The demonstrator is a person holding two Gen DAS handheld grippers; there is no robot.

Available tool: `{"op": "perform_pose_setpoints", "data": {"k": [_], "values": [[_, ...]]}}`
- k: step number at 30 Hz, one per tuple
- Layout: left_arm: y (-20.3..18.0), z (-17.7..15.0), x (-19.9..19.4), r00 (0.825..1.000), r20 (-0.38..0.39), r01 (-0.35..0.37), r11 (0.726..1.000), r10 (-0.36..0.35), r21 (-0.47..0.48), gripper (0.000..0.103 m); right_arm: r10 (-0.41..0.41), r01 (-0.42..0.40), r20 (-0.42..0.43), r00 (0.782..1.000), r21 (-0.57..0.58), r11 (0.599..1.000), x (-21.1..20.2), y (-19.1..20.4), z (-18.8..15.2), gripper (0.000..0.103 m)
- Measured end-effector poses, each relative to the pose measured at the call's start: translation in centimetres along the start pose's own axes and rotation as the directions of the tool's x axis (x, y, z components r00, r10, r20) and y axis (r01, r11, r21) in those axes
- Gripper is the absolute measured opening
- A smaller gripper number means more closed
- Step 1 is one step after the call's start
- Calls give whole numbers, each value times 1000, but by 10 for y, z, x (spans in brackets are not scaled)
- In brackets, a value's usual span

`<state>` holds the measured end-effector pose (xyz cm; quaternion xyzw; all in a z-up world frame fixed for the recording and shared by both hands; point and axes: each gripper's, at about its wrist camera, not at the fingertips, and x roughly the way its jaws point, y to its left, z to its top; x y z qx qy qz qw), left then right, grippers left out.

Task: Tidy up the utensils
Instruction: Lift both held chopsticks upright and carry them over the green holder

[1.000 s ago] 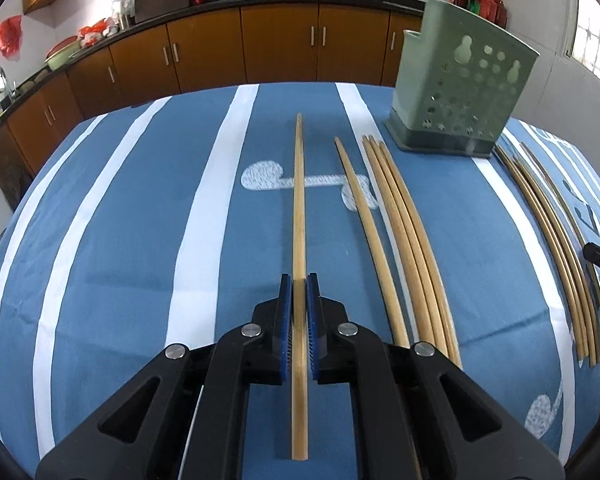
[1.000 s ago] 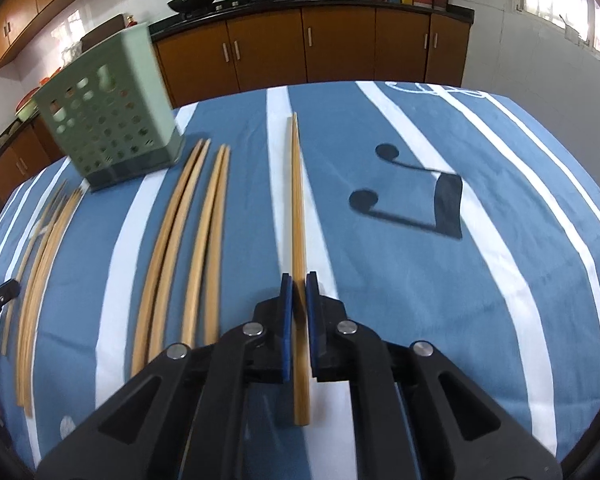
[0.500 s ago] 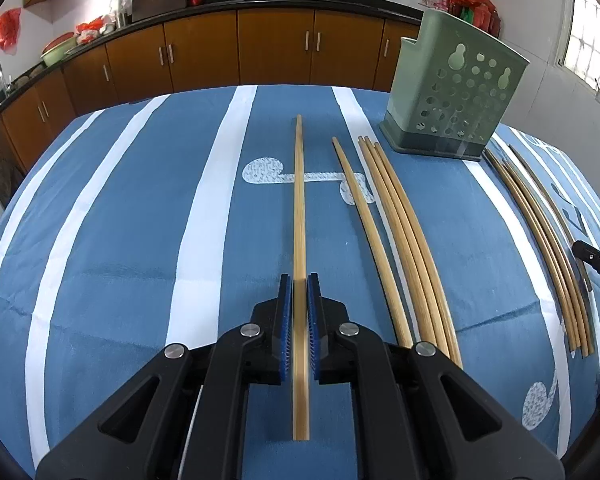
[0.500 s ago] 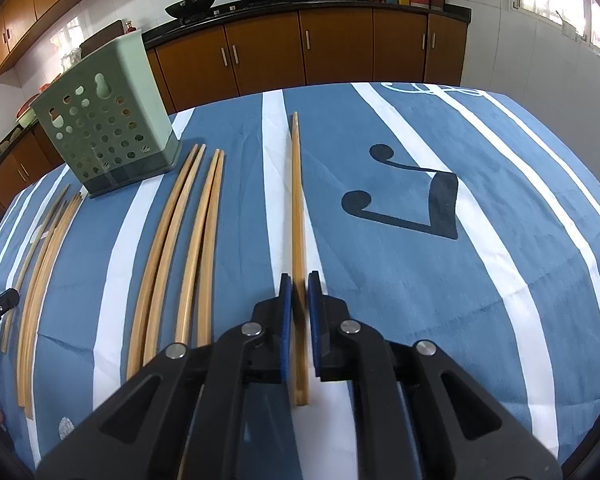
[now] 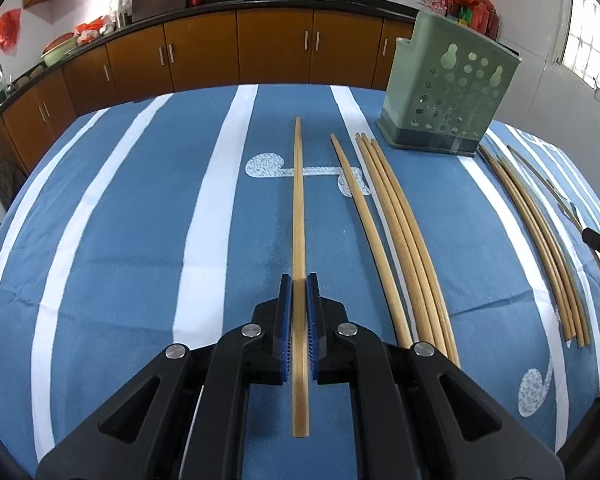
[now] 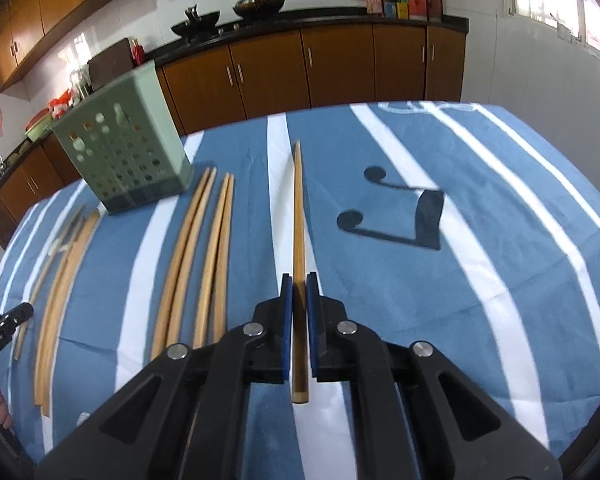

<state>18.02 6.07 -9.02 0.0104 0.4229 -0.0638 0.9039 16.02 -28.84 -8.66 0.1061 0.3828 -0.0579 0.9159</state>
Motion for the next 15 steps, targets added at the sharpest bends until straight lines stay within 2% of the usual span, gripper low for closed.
{"op": "perform_pose_setpoints", "data": {"k": [9, 15], "values": [[8, 17, -42, 993, 120, 13, 999, -8, -45, 7, 30, -33, 127, 991, 18, 999, -42, -3, 17, 8], [10, 34, -75, 973, 233, 30, 997, -12, -76, 8, 46, -54, 233, 972, 29, 998, -69, -3, 31, 8]]}}
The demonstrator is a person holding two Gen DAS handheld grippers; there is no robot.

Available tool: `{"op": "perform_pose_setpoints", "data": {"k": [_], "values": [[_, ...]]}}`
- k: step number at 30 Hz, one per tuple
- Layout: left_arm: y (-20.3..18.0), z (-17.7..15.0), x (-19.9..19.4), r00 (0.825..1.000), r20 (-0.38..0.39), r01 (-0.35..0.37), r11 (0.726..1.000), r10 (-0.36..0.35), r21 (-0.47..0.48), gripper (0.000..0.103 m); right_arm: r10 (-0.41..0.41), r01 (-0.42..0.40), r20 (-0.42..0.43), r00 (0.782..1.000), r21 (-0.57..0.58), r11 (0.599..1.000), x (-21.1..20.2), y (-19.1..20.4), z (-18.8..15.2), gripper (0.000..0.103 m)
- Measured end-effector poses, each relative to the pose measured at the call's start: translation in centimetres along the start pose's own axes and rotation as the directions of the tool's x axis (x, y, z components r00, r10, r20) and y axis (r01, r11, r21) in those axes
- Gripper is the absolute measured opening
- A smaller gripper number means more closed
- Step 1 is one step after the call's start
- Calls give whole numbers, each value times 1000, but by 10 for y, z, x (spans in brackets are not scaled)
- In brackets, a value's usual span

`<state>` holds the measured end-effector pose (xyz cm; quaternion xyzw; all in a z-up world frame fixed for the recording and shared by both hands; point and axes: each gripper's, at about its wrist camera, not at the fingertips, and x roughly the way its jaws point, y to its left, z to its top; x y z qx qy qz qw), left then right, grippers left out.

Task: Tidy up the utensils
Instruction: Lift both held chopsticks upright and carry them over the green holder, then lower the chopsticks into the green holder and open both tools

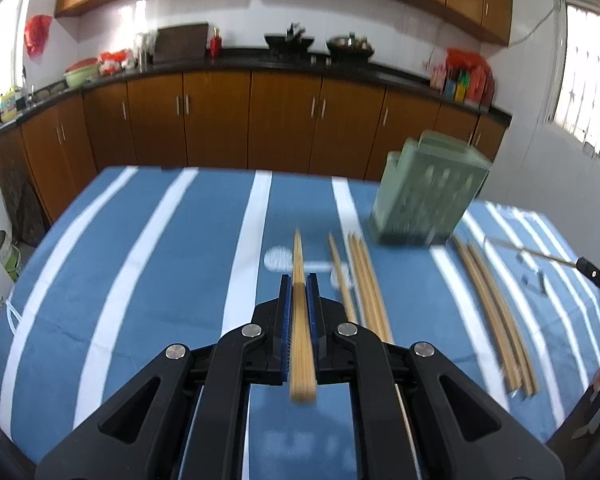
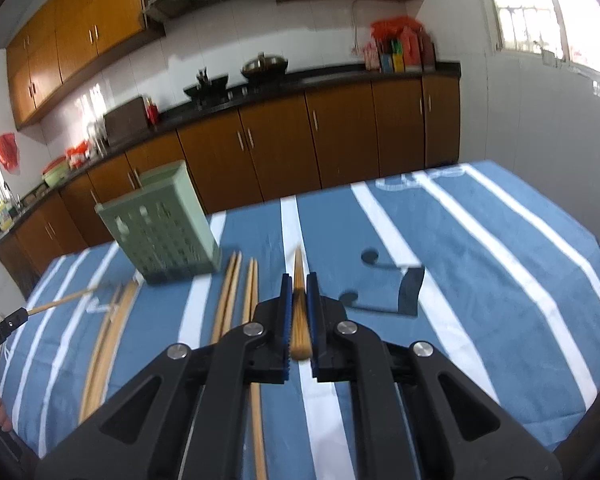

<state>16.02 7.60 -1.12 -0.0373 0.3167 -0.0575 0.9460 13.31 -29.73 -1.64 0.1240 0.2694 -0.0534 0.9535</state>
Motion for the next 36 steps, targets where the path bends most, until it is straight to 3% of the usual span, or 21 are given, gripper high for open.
{"op": "perform_pose_setpoints", "data": {"k": [6, 15, 20, 26, 30, 36], "values": [[-1, 23, -21, 996, 93, 7, 1000, -5, -19, 7, 6, -6, 95, 995, -1, 1000, -18, 4, 20, 8], [-3, 50, -32, 986, 167, -21, 1000, 21, 0, 7, 8, -4, 156, 988, -23, 1000, -25, 12, 49, 8], [-9, 82, -48, 971, 239, -18, 1000, 14, 15, 7, 53, -48, 232, 971, -29, 998, -43, 23, 95, 8], [-30, 125, -69, 940, 340, 43, 999, -44, 12, 7, 167, -163, 355, 920, -42, 986, -74, 48, 151, 8], [-49, 149, -75, 910, 403, 100, 995, -97, 14, 7, 231, -218, 387, 893, -79, 973, -72, 73, 171, 8], [-74, 152, -49, 905, 394, 169, 986, -162, 17, 7, 255, -225, 335, 907, -126, 966, -40, 99, 172, 8]]}}
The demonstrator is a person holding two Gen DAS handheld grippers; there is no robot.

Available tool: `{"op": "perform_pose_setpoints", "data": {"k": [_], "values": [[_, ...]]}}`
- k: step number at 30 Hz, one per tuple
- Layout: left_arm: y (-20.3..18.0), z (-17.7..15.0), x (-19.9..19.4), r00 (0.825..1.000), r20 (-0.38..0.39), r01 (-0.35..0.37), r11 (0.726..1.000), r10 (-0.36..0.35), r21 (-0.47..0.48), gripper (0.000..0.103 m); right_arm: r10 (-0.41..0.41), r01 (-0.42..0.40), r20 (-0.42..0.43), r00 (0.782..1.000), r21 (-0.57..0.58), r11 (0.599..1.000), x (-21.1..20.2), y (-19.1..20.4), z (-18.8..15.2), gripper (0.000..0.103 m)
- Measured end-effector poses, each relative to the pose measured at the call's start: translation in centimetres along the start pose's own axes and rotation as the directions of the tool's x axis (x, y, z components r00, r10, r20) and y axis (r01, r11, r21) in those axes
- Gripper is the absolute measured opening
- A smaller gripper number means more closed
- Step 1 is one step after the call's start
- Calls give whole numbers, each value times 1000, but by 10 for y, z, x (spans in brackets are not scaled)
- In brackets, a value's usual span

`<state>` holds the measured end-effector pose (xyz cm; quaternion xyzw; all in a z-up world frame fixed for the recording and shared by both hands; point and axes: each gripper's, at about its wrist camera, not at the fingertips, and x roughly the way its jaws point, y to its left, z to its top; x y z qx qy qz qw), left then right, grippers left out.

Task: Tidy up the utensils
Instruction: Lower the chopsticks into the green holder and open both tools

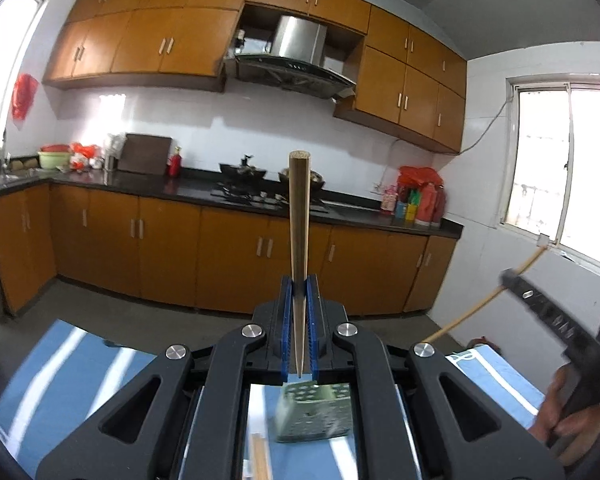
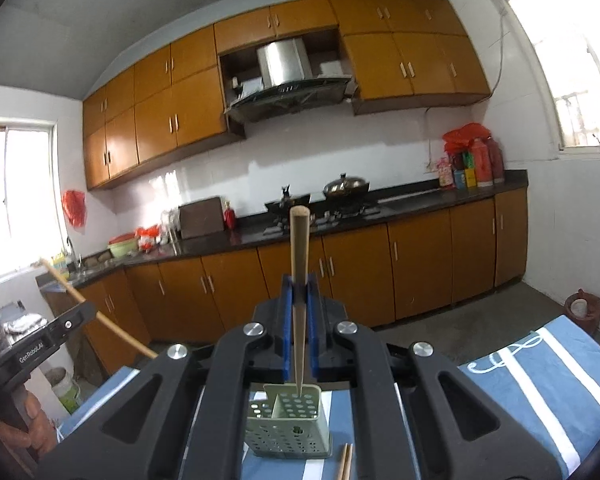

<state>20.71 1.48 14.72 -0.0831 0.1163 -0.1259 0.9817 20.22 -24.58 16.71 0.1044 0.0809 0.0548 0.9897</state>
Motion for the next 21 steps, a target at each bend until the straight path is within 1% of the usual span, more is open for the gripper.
{"op": "perform_pose_setpoints", "data": {"k": [6, 11, 14, 16, 17, 18, 19, 20, 21], "values": [[-1, -27, 37, 997, -77, 7, 1000, -8, -17, 7, -14, 13, -97, 995, -11, 1000, 33, -2, -30, 8], [0, -48, 57, 989, -148, 0, 1000, 0, -4, 7, -17, 16, -144, 989, -14, 1000, 46, 0, -50, 8], [1, -53, 59, 984, -176, -1, 1000, 0, -5, 7, -17, 16, -157, 987, -5, 1000, 50, -1, -55, 11], [2, -53, 57, 984, -179, 1, 1000, -3, -9, 8, -18, 17, -158, 987, -6, 1000, 49, 0, -56, 19], [2, -52, 56, 984, -179, 2, 1000, -4, -10, 10, -19, 18, -154, 988, -6, 1000, 48, 1, -56, 25], [3, -51, 54, 984, -177, 2, 1000, -4, -12, 19, -20, 19, -148, 989, -7, 1000, 47, 2, -56, 28], [3, -50, 53, 985, -172, -1, 1000, -2, -13, 27, -21, 20, -144, 989, -9, 1000, 44, 2, -56, 29], [4, -49, 51, 986, -164, -4, 1000, 1, -15, 42, -20, 19, -140, 990, -8, 1000, 41, 2, -55, 30], [4, -47, 47, 989, -151, -7, 1000, 4, -18, 46, -20, 19, -135, 991, -7, 1000, 38, 2, -54, 31]]}}
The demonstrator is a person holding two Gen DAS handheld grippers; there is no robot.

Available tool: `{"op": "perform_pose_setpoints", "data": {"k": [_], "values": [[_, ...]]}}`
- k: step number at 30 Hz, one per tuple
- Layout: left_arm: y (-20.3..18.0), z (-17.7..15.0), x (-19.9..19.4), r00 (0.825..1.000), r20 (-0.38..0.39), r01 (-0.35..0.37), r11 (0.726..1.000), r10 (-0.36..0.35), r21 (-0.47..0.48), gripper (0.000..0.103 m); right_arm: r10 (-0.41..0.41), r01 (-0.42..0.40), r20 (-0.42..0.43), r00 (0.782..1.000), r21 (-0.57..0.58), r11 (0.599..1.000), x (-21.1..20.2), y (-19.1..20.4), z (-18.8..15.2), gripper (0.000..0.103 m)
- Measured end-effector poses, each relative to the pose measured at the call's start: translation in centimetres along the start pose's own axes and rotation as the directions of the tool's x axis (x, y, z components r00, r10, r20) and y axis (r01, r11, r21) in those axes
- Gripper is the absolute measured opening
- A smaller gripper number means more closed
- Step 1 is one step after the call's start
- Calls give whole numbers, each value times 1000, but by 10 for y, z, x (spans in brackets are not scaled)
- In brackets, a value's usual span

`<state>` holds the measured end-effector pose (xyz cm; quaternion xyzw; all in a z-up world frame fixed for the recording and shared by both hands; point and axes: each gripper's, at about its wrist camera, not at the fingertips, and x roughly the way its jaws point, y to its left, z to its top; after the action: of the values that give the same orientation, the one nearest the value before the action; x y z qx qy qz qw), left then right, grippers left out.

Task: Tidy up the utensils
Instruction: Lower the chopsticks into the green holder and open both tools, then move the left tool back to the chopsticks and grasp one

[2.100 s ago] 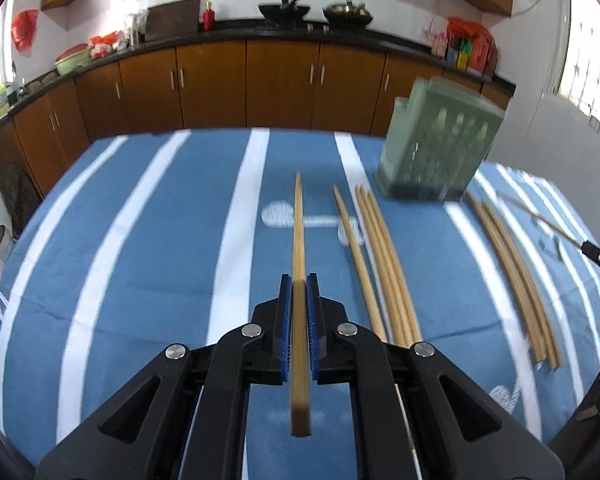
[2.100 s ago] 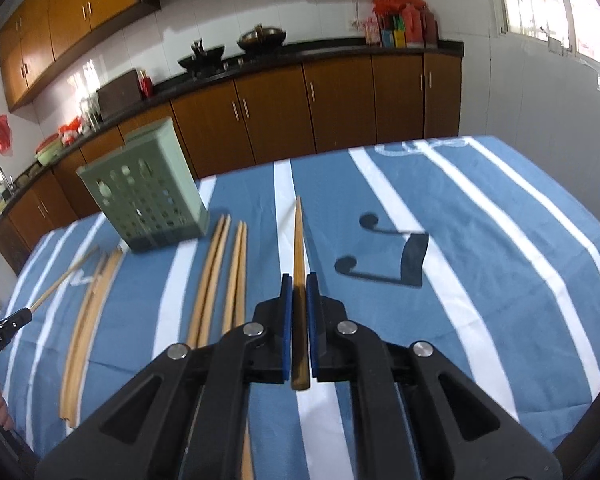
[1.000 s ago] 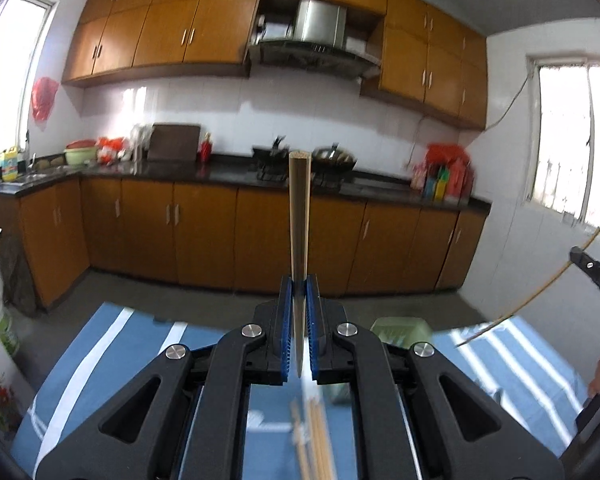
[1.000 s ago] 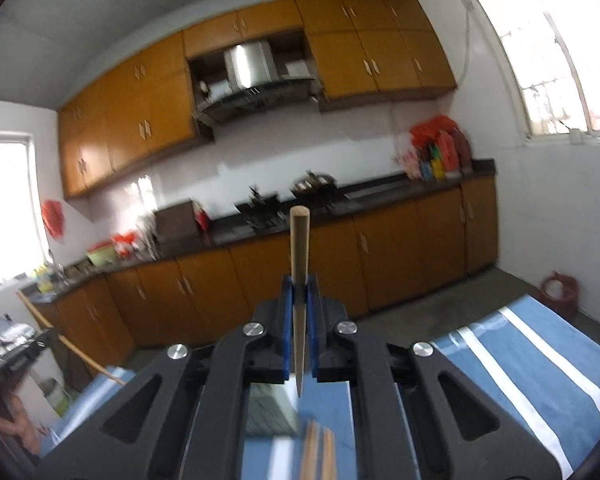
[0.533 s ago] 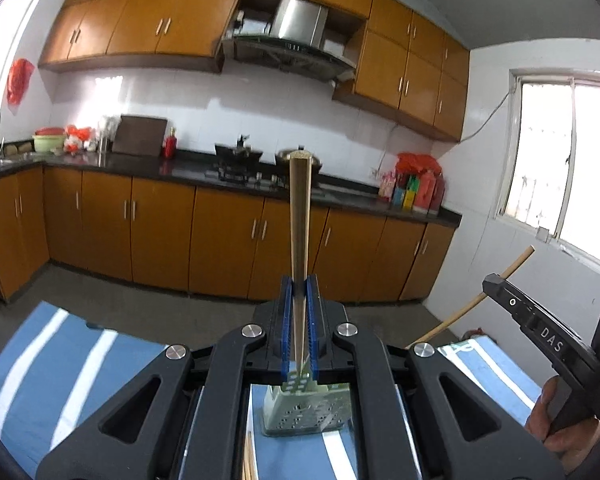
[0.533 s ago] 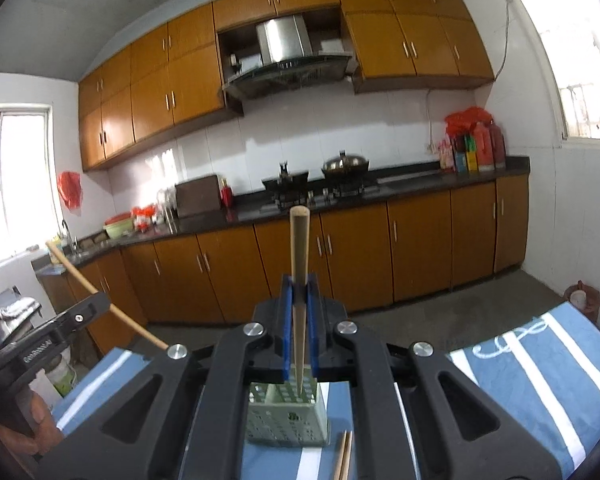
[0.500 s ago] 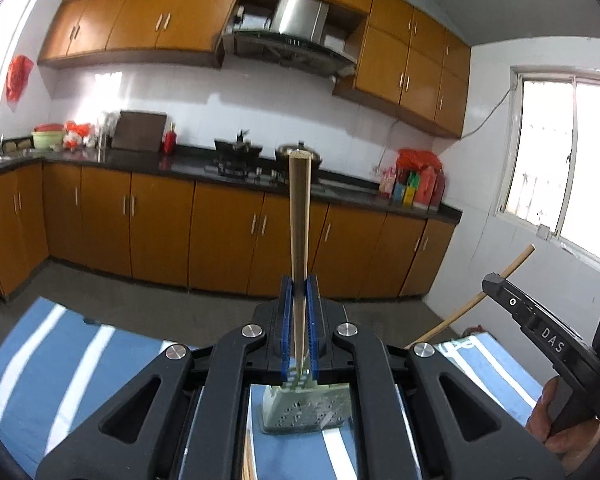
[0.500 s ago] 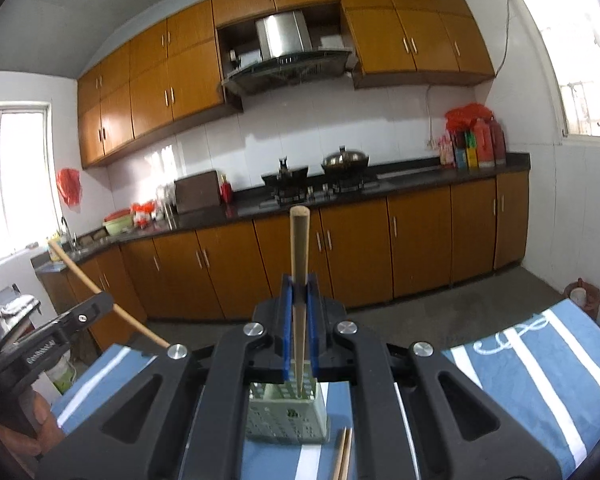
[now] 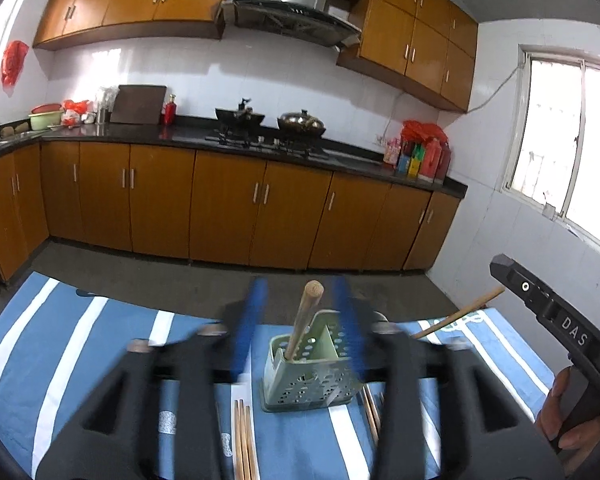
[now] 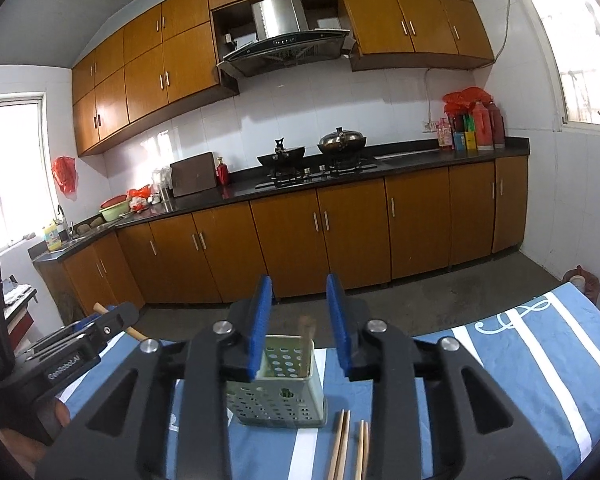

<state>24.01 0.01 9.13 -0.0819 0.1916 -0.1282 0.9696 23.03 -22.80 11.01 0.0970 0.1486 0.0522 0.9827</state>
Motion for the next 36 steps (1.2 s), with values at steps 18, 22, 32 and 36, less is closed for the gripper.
{"op": "perform_pose_setpoints", "data": {"k": [18, 22, 32, 36], "values": [[51, -77, -54, 980, -135, -147, 989, 146, 6, 46, -108, 123, -294, 950, 33, 992, -45, -60, -128, 33], [64, -117, -49, 956, -239, -170, 985, 170, 20, 46, -89, 114, -427, 900, 33, 993, -34, -60, -178, 22], [64, -170, -45, 921, -351, -171, 985, 169, 25, 46, -89, 114, -528, 845, 15, 993, -21, -55, -223, 18], [60, -176, -42, 917, -366, -162, 986, 161, 27, 46, -104, 120, -534, 839, -5, 993, -20, -54, -226, 16]]}}
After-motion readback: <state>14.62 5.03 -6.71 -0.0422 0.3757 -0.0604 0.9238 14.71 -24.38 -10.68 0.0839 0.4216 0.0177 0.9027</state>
